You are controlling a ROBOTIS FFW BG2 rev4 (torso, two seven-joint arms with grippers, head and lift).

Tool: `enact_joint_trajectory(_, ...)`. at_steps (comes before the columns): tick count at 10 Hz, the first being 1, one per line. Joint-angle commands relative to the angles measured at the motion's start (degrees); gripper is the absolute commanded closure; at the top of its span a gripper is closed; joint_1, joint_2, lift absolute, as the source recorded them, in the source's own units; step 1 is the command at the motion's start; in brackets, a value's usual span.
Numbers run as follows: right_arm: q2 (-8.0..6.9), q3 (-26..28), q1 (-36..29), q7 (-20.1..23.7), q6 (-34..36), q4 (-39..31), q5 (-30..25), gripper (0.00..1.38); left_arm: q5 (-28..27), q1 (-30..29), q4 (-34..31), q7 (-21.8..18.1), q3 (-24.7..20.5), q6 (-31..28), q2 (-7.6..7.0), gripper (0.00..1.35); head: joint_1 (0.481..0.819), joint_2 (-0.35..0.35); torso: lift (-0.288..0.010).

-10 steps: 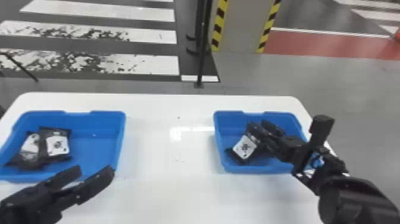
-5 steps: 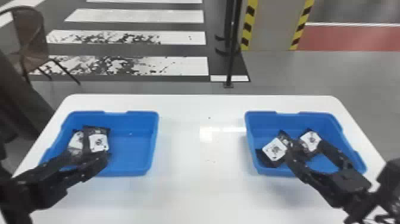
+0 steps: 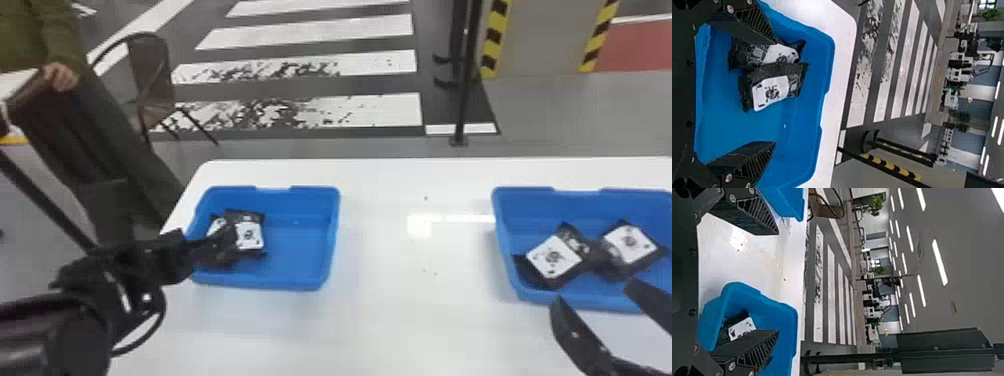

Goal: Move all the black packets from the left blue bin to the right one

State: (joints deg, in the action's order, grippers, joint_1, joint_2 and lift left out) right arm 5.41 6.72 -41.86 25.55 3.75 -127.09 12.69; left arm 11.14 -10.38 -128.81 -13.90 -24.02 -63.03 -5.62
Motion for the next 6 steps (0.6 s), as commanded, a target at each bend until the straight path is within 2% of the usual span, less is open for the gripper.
enact_joint_trajectory(1,0.21,-0.5,0.1,0.6,1.3,0.2,0.6,0.14,-2.2,4.9,6.5,1.0,0.4,-1.2,0.0,0.14,0.695,0.241,-0.14)
enact_joint_trajectory(4,0.3,-0.7,0.7,1.1,1.6,1.0,1.1,0.14,-5.5,16.1,22.6,1.3,2.5,-5.6,-1.5,0.14,0.695,0.27,-0.14)
enact_joint_trajectory(6,0.39,-0.8,0.8,1.2,2.1,1.2,1.4,0.14,-5.3,19.7,27.9,1.2,5.2,-6.0,-2.46,0.14,0.695,0.262,-0.14)
